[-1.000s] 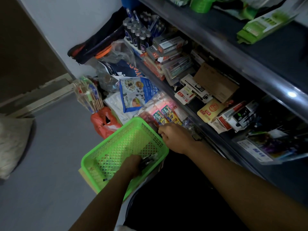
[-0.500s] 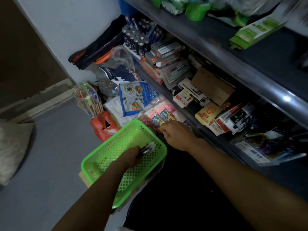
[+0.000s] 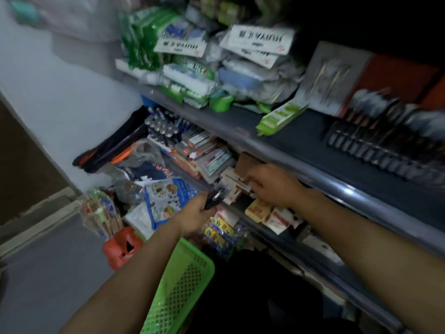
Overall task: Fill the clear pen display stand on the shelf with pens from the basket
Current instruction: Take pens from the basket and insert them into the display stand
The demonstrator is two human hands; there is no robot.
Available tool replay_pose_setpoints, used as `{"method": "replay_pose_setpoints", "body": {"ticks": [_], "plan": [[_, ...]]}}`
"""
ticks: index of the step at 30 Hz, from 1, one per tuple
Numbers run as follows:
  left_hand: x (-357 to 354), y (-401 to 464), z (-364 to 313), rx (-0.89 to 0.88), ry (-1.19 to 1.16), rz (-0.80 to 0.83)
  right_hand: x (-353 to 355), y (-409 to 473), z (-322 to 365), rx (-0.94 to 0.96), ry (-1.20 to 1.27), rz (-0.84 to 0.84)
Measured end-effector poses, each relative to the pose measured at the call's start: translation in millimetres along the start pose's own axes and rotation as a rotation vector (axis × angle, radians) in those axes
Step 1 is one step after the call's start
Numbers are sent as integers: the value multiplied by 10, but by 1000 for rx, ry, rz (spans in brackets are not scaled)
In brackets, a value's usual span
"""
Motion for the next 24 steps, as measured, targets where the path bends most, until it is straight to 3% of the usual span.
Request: {"method": "replay_pose_setpoints", "body": {"ticks": [9,24], "plan": [[-295,489,-1483,-321,-29,-5,1351,-711,-532,-137,-172,-108],[-1456,911,-3358,-566,-221,286,2556,-2134,-1338,-472,-211,-323]]}}
Point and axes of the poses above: each hand's wrist, its own y-axis towards the middle knuckle, its own x-axis out of the back of the hand, z = x × y, the point moved 6 cm from there along y, towards the middle knuckle, and after that the axes turned 2 degrees about z, right-handed, at the moved point
